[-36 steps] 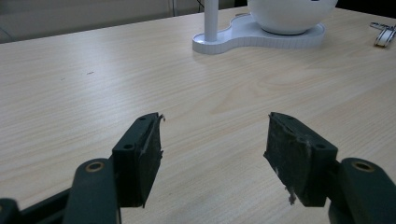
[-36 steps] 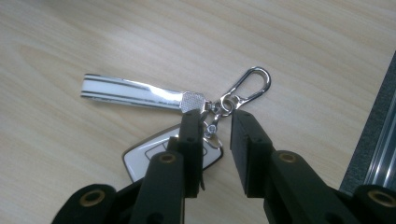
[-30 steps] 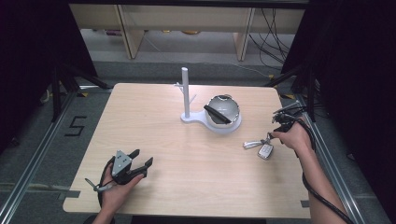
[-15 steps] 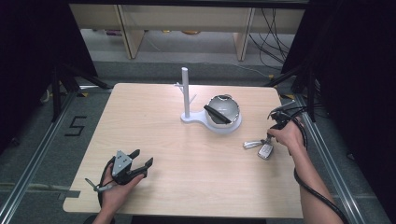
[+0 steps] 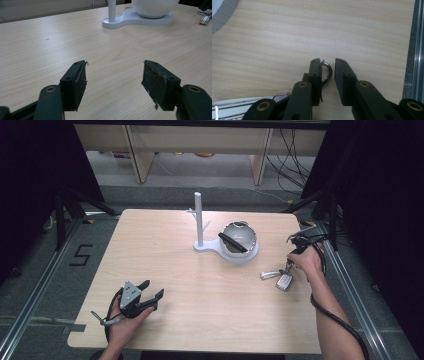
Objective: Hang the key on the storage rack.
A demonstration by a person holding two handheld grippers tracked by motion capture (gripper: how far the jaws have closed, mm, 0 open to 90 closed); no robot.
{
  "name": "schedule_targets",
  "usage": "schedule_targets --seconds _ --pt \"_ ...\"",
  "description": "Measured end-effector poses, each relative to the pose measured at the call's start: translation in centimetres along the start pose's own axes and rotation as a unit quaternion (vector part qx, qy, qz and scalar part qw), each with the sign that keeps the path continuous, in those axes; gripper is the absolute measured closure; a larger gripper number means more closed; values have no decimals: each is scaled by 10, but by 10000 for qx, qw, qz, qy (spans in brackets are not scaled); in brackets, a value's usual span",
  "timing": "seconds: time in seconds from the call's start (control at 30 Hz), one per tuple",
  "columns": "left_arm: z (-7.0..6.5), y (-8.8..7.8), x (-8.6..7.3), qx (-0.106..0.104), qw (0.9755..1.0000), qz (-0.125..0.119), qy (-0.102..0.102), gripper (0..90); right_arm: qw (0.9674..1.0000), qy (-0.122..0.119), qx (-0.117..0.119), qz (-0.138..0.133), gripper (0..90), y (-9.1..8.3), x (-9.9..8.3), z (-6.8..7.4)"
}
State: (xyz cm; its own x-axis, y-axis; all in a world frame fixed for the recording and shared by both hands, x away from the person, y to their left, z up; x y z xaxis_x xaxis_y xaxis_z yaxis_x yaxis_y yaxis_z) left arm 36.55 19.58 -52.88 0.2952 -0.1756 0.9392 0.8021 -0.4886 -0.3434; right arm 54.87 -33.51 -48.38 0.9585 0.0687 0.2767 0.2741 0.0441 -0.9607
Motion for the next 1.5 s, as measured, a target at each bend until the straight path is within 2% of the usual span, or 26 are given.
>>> schedule_targets --seconds 0.03,0.07,0.1,0.13,0.33,0.37,0.4,0.43,0.47,0.6,0.63,0.67,0.7,0.8,0.97,1.03,1.1,1.17,1.23,1.27,1.3,1.33,1.37,1.4,1.47,1.5 --pt "0 0 0 -11 10000 -17 30 348 10000 6 -4 -62 777 2 -1 0" --pt "0 0 0 -13 10000 -20 34 348 9993 358 24 66 780 2 -1 5" --pt "0 0 0 -12 10000 -15 33 348 9993 358 24 66 780 2 -1 5" --pt "0 0 0 -16 10000 -14 23 348 10000 56 -11 41 782 3 0 -1" --pt "0 0 0 8 10000 5 -6 348 10000 40 -23 65 790 9 -1 -3" --pt "0 0 0 9 10000 9 -4 348 9999 121 -32 80 791 8 -1 -2" --pt "-1 0 0 11 10000 12 -4 348 9995 301 75 52 793 9 -2 1" --pt "-1 0 0 12 10000 12 -1 348 9996 278 32 45 799 9 -2 1" --pt "-1 0 0 12 10000 14 0 348 10000 73 -17 22 802 9 -1 -1" --pt "-1 0 0 17 10000 23 15 348 9999 -40 -115 72 830 9 -2 0" --pt "-1 0 0 15 10000 21 15 349 9999 -92 -34 24 844 9 -2 1" --pt "-1 0 0 16 10000 22 16 349 9997 -199 -122 73 847 8 -3 2" --pt "-1 0 0 15 10000 21 18 349 9997 -131 -171 62 847 9 -2 4" --pt "-1 0 0 14 10000 21 15 348 9990 -332 -280 38 852 9 -3 6" --pt "-1 -1 0 49 9999 88 37 349 9985 -404 -367 34 862 8 -3 7" --pt "-1 -1 0 51 9999 90 33 349 9987 -325 -396 -18 866 8 -3 7" --pt "-1 -1 0 52 9999 90 31 349 9983 -439 -376 19 872 7 -3 4" --pt "-1 -1 0 51 9999 94 36 349 9982 -440 -412 -8 879 7 -4 4" --pt "-1 -1 0 44 9999 101 36 348 9983 -439 -384 -19 880 7 -4 3" --pt "-1 -1 0 37 9999 108 34 349 9989 -299 -355 -56 880 7 -4 4" --pt "-1 -1 0 44 9999 110 32 349 9989 -262 -368 -159 880 9 -5 4" --pt "-1 -1 0 45 9999 111 47 349 9990 -224 -366 -95 881 8 -5 4" --pt "-1 -1 0 46 9999 111 39 349 9986 -396 -332 -74 881 7 -6 2" --pt "-2 -1 0 46 9999 109 37 349 9986 -416 -306 -122 882 7 -6 1" --pt "-1 -1 0 48 9999 107 43 349 9988 -365 -289 -173 882 7 -8 1" --pt "-1 -1 0 50 9999 110 34 349 9990 -251 -229 -292 882 8 -8 3"
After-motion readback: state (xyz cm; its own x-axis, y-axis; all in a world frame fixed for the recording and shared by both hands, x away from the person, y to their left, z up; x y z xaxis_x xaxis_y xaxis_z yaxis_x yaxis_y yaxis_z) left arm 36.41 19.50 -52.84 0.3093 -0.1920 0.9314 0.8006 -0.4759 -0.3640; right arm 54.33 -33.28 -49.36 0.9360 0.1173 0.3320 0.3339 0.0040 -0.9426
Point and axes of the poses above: each handheld gripper's, and its own axes: y roughly forward along the jaws, x roughly out of its top, z roughly to its left, the point moved 2 cm from there along y, roughly forward along the jaws, and after that the axes turned 2 degrees about z, right-handed, at the moved point
